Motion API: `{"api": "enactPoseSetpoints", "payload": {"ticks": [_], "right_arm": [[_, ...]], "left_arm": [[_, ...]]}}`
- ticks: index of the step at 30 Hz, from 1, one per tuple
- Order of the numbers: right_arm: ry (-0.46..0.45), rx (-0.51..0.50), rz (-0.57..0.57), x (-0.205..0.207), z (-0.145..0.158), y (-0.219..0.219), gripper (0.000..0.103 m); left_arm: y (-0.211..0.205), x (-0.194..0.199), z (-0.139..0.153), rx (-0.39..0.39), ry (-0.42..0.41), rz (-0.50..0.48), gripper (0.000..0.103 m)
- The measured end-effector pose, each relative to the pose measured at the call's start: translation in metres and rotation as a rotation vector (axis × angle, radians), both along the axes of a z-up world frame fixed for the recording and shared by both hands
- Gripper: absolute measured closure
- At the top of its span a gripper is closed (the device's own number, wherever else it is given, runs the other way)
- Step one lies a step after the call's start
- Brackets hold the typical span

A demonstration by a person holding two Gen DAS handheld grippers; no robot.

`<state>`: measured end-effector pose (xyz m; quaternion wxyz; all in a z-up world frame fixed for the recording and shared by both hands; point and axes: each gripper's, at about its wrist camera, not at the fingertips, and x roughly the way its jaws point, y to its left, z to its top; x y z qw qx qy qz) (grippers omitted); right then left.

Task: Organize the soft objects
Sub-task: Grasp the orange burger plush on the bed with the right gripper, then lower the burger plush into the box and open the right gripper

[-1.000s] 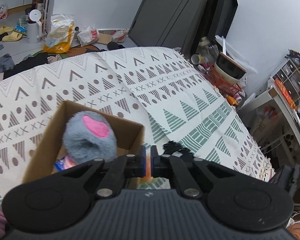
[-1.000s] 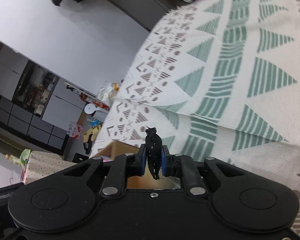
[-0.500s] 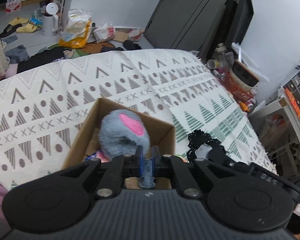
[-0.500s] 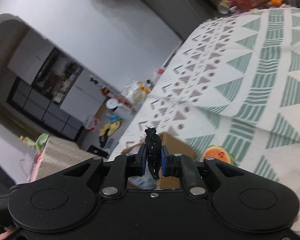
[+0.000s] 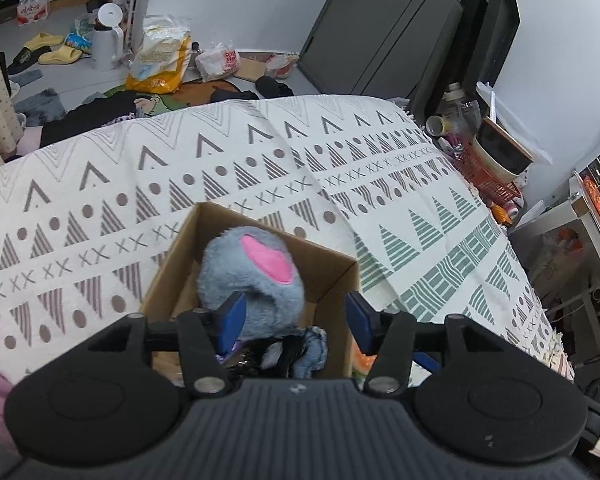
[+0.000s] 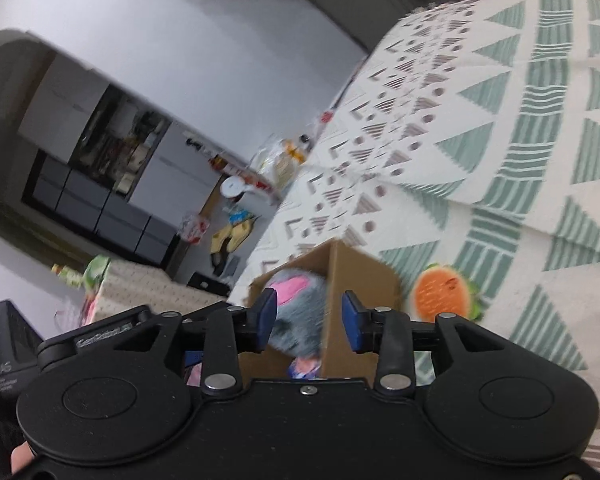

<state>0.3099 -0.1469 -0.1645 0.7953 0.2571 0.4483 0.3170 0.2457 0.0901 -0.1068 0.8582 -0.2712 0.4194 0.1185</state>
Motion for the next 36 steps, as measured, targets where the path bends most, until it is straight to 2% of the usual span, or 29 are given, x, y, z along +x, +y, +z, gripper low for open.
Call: {"api": "enactPoseSetpoints", "payload": {"ticks": [7,9,10,11,14,21,24,25,26,29,31,36], "right_arm": [[0.097,-0.092,-0.099,0.02,-0.034,-0.014,0.066],[0.12,-0.106,-0.112,0.022,-0.042,-0.016,0.063],[0.128,-0.115,-0.114,0.023,-0.045,-0.016,0.058],[0.131,-0.125,-0.115,0.024,-0.048,-0.016,0.054],[0.143,-0.152,-0.117,0.025,-0.055,-0.013,0.053],[0.155,-0.256,-0.135,0.03,-0.074,-0.006,0.052],[0.151,-0.266,-0.135,0.03,-0.077,-0.004,0.052],[0.142,-0.273,-0.132,0.03,-0.077,-0.003,0.058],[0.134,-0.279,-0.127,0.03,-0.077,-0.001,0.075],[0.124,-0.273,-0.103,0.027,-0.076,0.002,0.09],[0.104,-0.315,-0.098,0.024,-0.071,0.005,0.091],[0.07,-0.324,-0.094,0.011,-0.056,0.003,0.093]], "left_arm": [[-0.008,0.012,-0.007,-0.001,0.014,-0.014,0.049],[-0.009,0.015,-0.011,0.005,0.024,-0.015,0.049],[-0.009,0.016,-0.013,0.008,0.031,-0.015,0.049],[-0.009,0.018,-0.016,0.008,0.04,-0.015,0.047],[-0.008,0.021,-0.023,0.002,0.061,-0.017,0.039],[-0.004,0.022,-0.037,0.012,0.093,-0.004,0.038],[0.001,0.021,-0.04,0.023,0.105,0.011,0.038],[0.003,0.02,-0.041,0.022,0.108,0.015,0.038],[0.005,0.019,-0.042,0.021,0.112,0.018,0.038],[0.007,0.016,-0.044,0.019,0.125,0.023,0.038],[0.008,0.013,-0.045,0.017,0.134,0.025,0.038],[0.01,0.001,-0.04,0.012,0.132,0.022,0.038]]}}
